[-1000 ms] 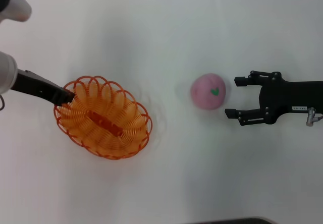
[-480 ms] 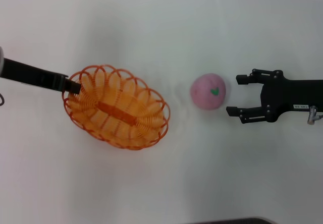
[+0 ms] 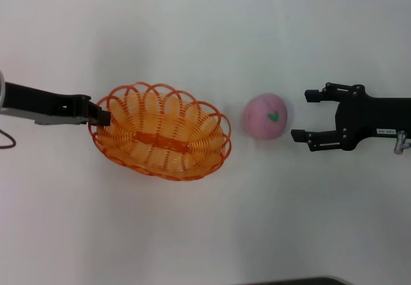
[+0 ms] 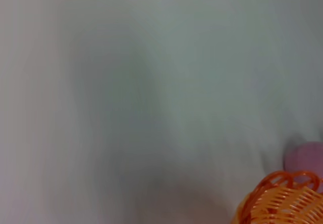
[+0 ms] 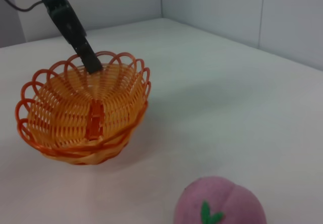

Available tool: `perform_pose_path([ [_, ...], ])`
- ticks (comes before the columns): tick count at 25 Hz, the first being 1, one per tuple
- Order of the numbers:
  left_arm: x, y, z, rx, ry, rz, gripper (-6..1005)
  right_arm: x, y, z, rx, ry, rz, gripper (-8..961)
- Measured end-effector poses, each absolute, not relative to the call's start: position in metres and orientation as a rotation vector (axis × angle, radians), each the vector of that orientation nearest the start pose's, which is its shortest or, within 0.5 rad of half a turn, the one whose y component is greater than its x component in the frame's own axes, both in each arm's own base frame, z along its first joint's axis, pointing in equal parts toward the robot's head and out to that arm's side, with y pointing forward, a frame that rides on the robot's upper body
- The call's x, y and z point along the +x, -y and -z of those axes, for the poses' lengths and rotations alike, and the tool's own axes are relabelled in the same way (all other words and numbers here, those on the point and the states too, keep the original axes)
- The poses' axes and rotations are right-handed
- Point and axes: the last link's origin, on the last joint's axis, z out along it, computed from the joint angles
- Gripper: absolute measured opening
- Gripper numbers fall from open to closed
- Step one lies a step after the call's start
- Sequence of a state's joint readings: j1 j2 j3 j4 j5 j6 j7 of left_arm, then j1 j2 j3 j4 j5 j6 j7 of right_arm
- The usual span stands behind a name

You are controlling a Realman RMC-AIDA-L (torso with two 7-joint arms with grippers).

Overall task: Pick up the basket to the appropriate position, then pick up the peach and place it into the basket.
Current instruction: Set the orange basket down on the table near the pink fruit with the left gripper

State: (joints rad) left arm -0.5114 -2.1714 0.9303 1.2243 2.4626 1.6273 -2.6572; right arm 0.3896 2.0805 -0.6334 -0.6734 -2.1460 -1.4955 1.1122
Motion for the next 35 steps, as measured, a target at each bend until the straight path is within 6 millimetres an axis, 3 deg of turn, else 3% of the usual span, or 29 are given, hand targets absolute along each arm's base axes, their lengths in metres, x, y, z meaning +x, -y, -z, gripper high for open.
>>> perform_pose_path([
  [16, -0.259, -0.300, 0.005, -2.190, 1.949, 0.258, 63, 0.326, -0.292, -0.002, -2.677, -0.474, -0.416, 923],
  [27, -0.253, -0.295, 0.032, -2.202, 1.938, 0.262, 62, 0.326, -0.295, -0.004, -2.659, -0.479, -0.421, 924],
  [35, -0.254, -0.293, 0.031, -2.157, 1.964, 0.363, 62, 0.327, -0.294, -0.005, -2.649, -0.486, -0.425, 925],
])
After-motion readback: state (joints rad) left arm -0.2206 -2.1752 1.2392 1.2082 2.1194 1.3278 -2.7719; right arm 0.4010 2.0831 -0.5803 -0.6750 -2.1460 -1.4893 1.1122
